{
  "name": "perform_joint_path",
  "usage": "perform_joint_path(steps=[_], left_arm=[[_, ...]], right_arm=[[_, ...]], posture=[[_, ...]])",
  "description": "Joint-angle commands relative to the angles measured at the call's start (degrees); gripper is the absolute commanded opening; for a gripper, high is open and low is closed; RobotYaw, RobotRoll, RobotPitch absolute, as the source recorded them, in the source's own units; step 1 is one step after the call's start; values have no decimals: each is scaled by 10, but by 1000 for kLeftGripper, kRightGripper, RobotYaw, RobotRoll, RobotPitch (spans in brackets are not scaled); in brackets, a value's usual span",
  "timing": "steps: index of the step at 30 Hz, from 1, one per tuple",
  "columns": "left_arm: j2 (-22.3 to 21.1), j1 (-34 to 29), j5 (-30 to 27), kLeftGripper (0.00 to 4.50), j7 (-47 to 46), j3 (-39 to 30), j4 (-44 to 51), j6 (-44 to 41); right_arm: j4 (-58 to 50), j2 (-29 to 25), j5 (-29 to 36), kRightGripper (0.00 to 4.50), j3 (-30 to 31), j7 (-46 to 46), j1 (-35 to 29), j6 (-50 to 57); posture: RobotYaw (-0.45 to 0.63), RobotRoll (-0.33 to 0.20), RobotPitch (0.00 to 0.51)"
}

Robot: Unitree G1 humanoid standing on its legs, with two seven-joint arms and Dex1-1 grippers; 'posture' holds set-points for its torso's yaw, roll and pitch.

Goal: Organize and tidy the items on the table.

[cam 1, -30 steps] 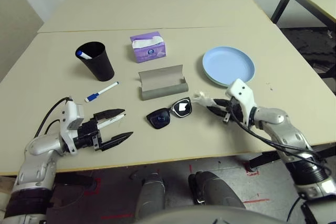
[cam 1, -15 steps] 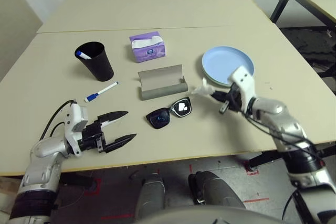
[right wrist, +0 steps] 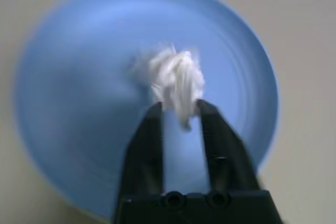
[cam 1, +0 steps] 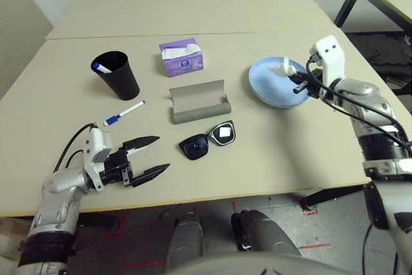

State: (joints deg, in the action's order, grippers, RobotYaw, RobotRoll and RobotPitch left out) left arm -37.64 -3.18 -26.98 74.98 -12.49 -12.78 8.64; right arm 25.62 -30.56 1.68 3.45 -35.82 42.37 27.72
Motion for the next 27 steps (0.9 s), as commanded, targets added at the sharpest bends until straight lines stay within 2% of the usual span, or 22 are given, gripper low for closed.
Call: perform_joint_path(steps=[1,5,7,12,15,19,23,27], left_arm=[[2,-13,1,4500,-7,1,15,1],[3,-17,0,4500,-15,4,28,-6],[2,-12,0,4500,-17,8,29,-10],[1,4,1,4500,-14,12,18,-13],[0,10,2,4500,-9,14,11,-12],[-1,25,5,4500,3,17,-7,-8],[-3,38,8,4500,14,20,-26,-2],[-5,47,11,4500,23,19,-44,6]], right_arm=[[14,-12,-21,2382,11,5,4,4],[-26,-45,-22,3880,-4,-8,-10,30],[-74,-78,-9,4462,-20,-28,-24,63],[-235,-168,47,4462,-74,-85,-66,177],[-309,-193,69,4462,-92,-88,-71,227],[-433,-143,132,4462,-104,-51,-7,379],[-528,-119,162,4462,-11,-42,51,490],[-555,-130,154,4462,148,-77,115,451]], posture=[[-23,0,126],[-31,0,124],[-37,0,125],[-65,0,121],[-80,0,118],[-100,0,115],[-104,0,114],[-104,0,115]])
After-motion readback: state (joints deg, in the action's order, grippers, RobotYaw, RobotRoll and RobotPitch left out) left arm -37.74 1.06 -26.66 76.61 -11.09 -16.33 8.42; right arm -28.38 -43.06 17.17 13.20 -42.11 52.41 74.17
